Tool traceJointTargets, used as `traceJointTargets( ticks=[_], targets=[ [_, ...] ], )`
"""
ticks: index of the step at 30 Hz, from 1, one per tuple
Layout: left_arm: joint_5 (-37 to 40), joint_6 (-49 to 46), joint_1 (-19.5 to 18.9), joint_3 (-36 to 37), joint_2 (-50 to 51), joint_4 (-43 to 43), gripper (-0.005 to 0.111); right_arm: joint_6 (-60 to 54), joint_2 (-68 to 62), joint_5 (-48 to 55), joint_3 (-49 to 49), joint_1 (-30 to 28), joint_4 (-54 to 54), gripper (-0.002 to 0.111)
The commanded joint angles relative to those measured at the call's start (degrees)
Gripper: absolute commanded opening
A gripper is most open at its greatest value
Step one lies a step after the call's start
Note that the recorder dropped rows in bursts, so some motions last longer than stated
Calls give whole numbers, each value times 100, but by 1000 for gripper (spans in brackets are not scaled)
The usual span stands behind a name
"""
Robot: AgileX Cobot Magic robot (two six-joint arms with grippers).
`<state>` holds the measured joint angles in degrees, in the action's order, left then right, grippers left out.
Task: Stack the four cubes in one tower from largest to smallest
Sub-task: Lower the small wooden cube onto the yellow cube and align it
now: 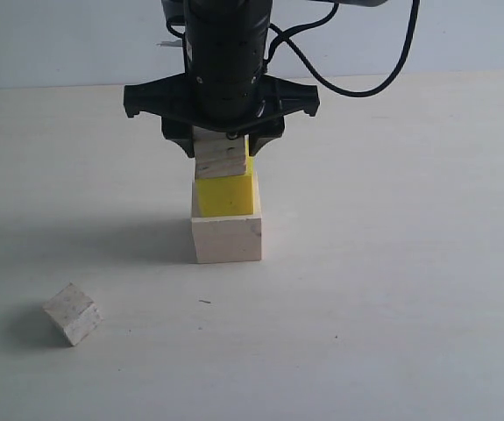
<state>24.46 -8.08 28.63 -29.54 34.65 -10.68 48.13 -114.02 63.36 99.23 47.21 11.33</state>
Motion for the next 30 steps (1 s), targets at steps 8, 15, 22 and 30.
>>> traceJointTargets(
  ticks=[8,15,22,30],
  targets=[
    [-58,13,-6,20,-16,-66,0,49,20,13,5,10,88,63],
    [-58,13,-6,20,-16,-66,0,97,20,13,5,10,177,63],
    [-58,13,-6,20,-16,-66,0,97,20,13,5,10,127,63],
    [-69,13,-6,20,-16,-66,0,-209,20,-138,5,10,-35,68]
  ],
)
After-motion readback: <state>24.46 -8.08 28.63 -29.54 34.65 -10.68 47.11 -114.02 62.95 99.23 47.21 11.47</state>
